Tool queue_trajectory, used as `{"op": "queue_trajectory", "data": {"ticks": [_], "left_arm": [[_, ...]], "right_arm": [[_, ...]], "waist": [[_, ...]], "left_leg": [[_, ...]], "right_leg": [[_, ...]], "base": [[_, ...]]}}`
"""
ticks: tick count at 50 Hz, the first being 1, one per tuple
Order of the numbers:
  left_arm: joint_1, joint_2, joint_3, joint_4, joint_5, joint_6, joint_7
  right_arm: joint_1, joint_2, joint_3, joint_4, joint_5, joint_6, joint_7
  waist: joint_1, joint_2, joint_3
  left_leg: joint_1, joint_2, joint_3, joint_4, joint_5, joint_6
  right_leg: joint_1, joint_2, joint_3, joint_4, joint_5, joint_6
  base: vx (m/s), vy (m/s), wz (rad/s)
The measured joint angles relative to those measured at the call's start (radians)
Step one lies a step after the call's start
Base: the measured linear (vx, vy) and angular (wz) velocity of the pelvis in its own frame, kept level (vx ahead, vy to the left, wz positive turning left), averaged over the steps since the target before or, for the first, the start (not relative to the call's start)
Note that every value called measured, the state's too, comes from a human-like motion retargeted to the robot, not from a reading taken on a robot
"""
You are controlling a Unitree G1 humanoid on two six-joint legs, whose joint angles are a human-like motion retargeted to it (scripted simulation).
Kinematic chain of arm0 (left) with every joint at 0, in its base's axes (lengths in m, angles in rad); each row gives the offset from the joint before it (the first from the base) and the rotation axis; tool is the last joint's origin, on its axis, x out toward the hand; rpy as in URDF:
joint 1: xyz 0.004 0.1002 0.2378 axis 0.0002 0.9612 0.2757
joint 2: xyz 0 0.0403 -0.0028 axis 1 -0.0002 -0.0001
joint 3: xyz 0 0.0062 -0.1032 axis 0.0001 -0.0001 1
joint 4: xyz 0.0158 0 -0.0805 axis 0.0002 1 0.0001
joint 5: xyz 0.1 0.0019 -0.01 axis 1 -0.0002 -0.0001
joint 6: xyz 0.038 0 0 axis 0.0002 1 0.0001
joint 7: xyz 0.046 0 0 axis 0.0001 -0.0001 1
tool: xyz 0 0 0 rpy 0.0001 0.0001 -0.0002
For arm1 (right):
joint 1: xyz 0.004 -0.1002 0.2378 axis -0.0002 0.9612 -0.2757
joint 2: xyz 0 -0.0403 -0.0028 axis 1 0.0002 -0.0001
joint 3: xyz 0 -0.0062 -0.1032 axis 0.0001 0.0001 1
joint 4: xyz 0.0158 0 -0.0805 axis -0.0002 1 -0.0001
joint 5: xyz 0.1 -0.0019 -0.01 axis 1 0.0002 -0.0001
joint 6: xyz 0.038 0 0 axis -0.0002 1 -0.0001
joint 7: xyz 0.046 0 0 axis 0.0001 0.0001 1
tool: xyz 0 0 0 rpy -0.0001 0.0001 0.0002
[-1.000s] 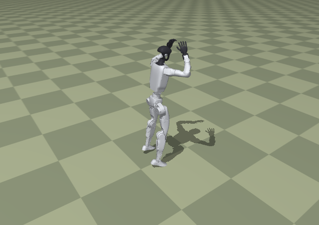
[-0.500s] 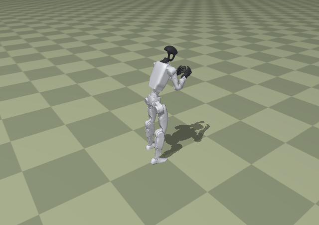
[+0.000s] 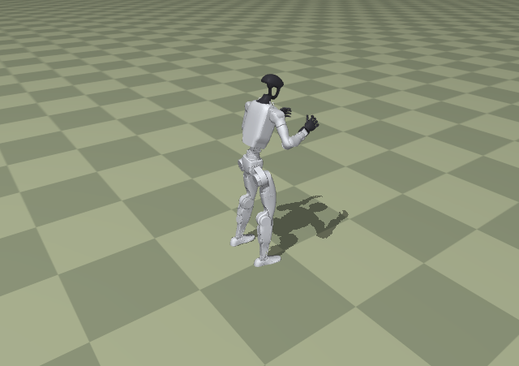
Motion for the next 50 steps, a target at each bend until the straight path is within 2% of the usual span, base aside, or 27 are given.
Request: {"op": "queue_trajectory", "data": {"ticks": [4, 8, 10, 12, 15, 20, 23, 26, 27, 29, 32, 35, 38, 40, 42, 44, 45, 46, 47, 48, 49, 50], "left_arm": [[0.414, -0.066, 0.017, -0.013, -0.111, -0.059, 0.027], [0.599, -0.041, 0.030, 0.014, -0.202, -0.070, -0.001], [0.580, -0.017, 0.034, 0.057, -0.221, -0.057, 0.009], [0.723, 0.009, 0.037, 0.008, -0.180, -0.068, -0.005], [0.690, 0.010, 0.068, 0.067, -0.217, -0.027, 0.010], [0.696, 0.109, 0.070, 0.091, -0.212, -0.033, -0.028], [0.728, 0.239, 0.053, 0.045, -0.136, -0.062, -0.036], [0.805, 0.310, 0.049, -0.014, -0.105, -0.070, -0.020], [0.843, 0.314, 0.053, -0.038, -0.100, -0.070, -0.026], [0.912, 0.288, 0.060, -0.086, -0.068, -0.072, -0.059], [0.824, 0.213, 0.016, -0.081, -0.028, -0.044, -0.054], [0.581, 0.100, -0.084, 0.002, 0.003, 0.003, 0.001], [0.248, -0.017, -0.165, 0.103, -0.019, 0.041, 0.101], [-0.020, -0.076, -0.188, 0.161, -0.021, 0.047, 0.167], [-0.294, -0.093, -0.190, 0.188, -0.011, 0.045, 0.190], [-0.546, -0.050, -0.196, 0.187, -0.010, 0.046, 0.196], [-0.664, -0.002, -0.201, 0.177, -0.015, 0.049, 0.195], [-0.760, 0.021, -0.218, 0.168, -0.046, 0.032, 0.230], [-0.843, 0.052, -0.238, 0.155, -0.066, 0.015, 0.254], [-0.898, 0.097, -0.262, 0.132, -0.066, -0.002, 0.256], [-0.943, 0.145, -0.294, 0.108, -0.062, -0.014, 0.244], [-0.983, 0.195, -0.329, 0.082, -0.057, -0.025, 0.226]], "right_arm": [[0.331, 0.038, -0.023, 0.021, -0.013, -0.028, 0.022], [0.575, 0.174, -0.099, 0.102, -0.018, -0.014, -0.005], [0.596, 0.240, -0.132, 0.164, -0.018, 0.019, -0.044], [0.746, 0.296, -0.162, 0.115, -0.033, 0.003, -0.045], [0.666, 0.285, -0.156, 0.146, -0.049, 0.044, -0.051], [0.575, 0.151, -0.083, 0.096, -0.111, 0.025, -0.041], [0.610, 0.069, -0.078, 0.030, -0.120, -0.002, -0.028], [0.718, 0.031, -0.106, -0.018, -0.113, -0.005, -0.015], [0.768, 0.032, -0.117, -0.032, -0.109, -0.006, -0.005], [0.865, 0.058, -0.134, -0.055, -0.104, -0.017, 0.021], [0.825, 0.109, -0.086, 0.007, -0.117, -0.006, -0.014], [0.634, 0.160, 0.005, 0.121, -0.095, 0.010, -0.106], [0.336, 0.219, 0.072, 0.199, -0.063, 0.039, -0.239], [0.087, 0.264, 0.080, 0.206, -0.074, 0.046, -0.315], [-0.184, 0.294, 0.064, 0.171, -0.067, 0.032, -0.306], [-0.457, 0.289, 0.065, 0.124, -0.027, 0.018, -0.261], [-0.597, 0.274, 0.077, 0.103, -0.004, 0.017, -0.240], [-0.715, 0.226, 0.116, 0.083, 0.006, 0.022, -0.240], [-0.821, 0.176, 0.153, 0.061, 0.013, 0.022, -0.246], [-0.903, 0.120, 0.187, 0.037, 0.013, 0.014, -0.265], [-0.978, 0.061, 0.218, 0.020, 0.010, 0.016, -0.267], [-1.049, 0.000, 0.247, 0.008, 0.005, 0.025, -0.260]], "waist": [[-0.078, 0.004, 0.032], [-0.087, 0.004, 0.072], [-0.061, 0.009, 0.109], [-0.046, 0.006, 0.085], [-0.040, 0.023, 0.091], [0.002, -0.003, 0.085], [0.034, -0.030, 0.144], [0.026, -0.035, 0.195], [0.014, -0.035, 0.201], [-0.019, -0.029, 0.205], [-0.057, -0.001, 0.205], [-0.067, 0.024, 0.205], [-0.068, 0.029, 0.205], [-0.068, 0.025, 0.201], [-0.071, 0.019, 0.180], [-0.085, 0.011, 0.148], [-0.100, 0.002, 0.131], [-0.107, 0.007, 0.098], [-0.112, 0.017, 0.072], [-0.114, 0.035, 0.060], [-0.119, 0.041, 0.057], [-0.126, 0.041, 0.058]], "left_leg": [[-0.011, 0.023, 0.007, -0.006, -0.025, -0.005], [-0.063, 0.024, -0.022, -0.019, 0.010, -0.027], [-0.016, 0.012, -0.040, -0.182, 0.111, -0.023], [-0.036, 0.007, -0.042, -0.130, 0.104, -0.041], [-0.012, 0.014, -0.064, -0.255, 0.194, -0.028], [-0.037, -0.002, -0.061, -0.281, 0.218, -0.029], [-0.075, -0.014, -0.056, -0.296, 0.257, -0.046], [-0.160, -0.011, -0.062, -0.318, 0.294, -0.049], [-0.215, -0.012, -0.068, -0.275, 0.275, -0.047], [-0.375, -0.025, -0.090, -0.041, 0.154, -0.038], [-0.596, -0.035, -0.125, 0.249, 0.040, 0.029], [-0.786, -0.026, -0.116, 0.622, -0.076, 0.079], [-0.814, -0.014, -0.097, 0.891, -0.172, 0.101], [-0.771, -0.003, -0.082, 0.968, -0.202, 0.115], [-0.700, 0.010, -0.068, 0.921, -0.169, 0.111], [-0.609, 0.019, -0.057, 0.736, -0.052, 0.102], [-0.557, 0.017, -0.055, 0.596, 0.039, 0.104], [-0.478, 0.002, -0.058, 0.329, 0.237, 0.121], [-0.389, -0.002, -0.063, 0.074, 0.425, 0.105], [-0.279, 0.014, -0.071, -0.157, 0.589, 0.023], [-0.205, 0.018, -0.073, -0.277, 0.624, -0.065], [-0.150, 0.017, -0.072, -0.342, 0.594, -0.156]], "right_leg": [[-0.058, 0.010, -0.048, 0.101, -0.032, -0.028], [-0.116, -0.019, -0.161, 0.172, -0.070, -0.054], [-0.094, -0.001, -0.105, 0.088, -0.013, -0.047], [-0.078, 0.012, -0.024, 0.128, -0.026, -0.038], [-0.032, 0.054, 0.067, 0.087, 0.001, -0.065], [0.010, 0.031, -0.022, 0.070, -0.058, -0.032], [-0.009, 0.018, -0.025, 0.018, -0.038, 0.002], [-0.098, 0.024, -0.026, -0.009, 0.015, 0.003], [-0.149, 0.025, -0.033, 0.017, 0.016, 0.000], [-0.281, 0.017, -0.057, 0.165, -0.038, -0.011], [-0.488, 0.011, -0.080, 0.414, -0.123, -0.052], [-0.656, 0.001, -0.081, 0.765, -0.263, -0.126], [-0.681, -0.005, -0.064, 1.041, -0.393, -0.221], [-0.647, -0.005, -0.057, 1.126, -0.427, -0.266], [-0.593, 0.002, -0.058, 1.088, -0.383, -0.281], [-0.524, 0.016, -0.061, 0.920, -0.250, -0.274], [-0.485, 0.025, -0.060, 0.793, -0.155, -0.269], [-0.438, 0.032, -0.042, 0.578, 0.017, -0.264], [-0.377, 0.044, -0.026, 0.365, 0.194, -0.236], [-0.286, 0.066, -0.011, 0.155, 0.380, -0.162], [-0.212, 0.072, 0.007, 0.015, 0.488, -0.063], [-0.148, 0.069, 0.026, -0.090, 0.558, 0.050]], "base": [[-0.14, 0.12, 0.14], [-0.16, 0.06, 0.37], [-0.16, 0.03, 0.17], [-0.10, 0.00, 0.34], [-0.16, -0.03, 0.20], [-0.20, -0.09, 0.07], [-0.34, -0.15, 0.00], [-0.43, -0.14, 0.19], [-0.43, -0.11, 0.48], [-0.42, -0.07, 0.58], [-0.41, -0.03, 0.41], [-0.26, 0.00, -0.03], [-0.09, 0.00, -0.26], [-0.10, 0.00, -0.37], [-0.20, -0.01, -0.44], [-0.36, -0.02, -0.38], [-0.52, -0.02, -0.26], [-0.56, -0.02, -0.23], [-0.52, 0.00, -0.29], [-0.43, 0.00, -0.29], [-0.36, 0.00, -0.22], [-0.39, -0.15, -0.13]]}}
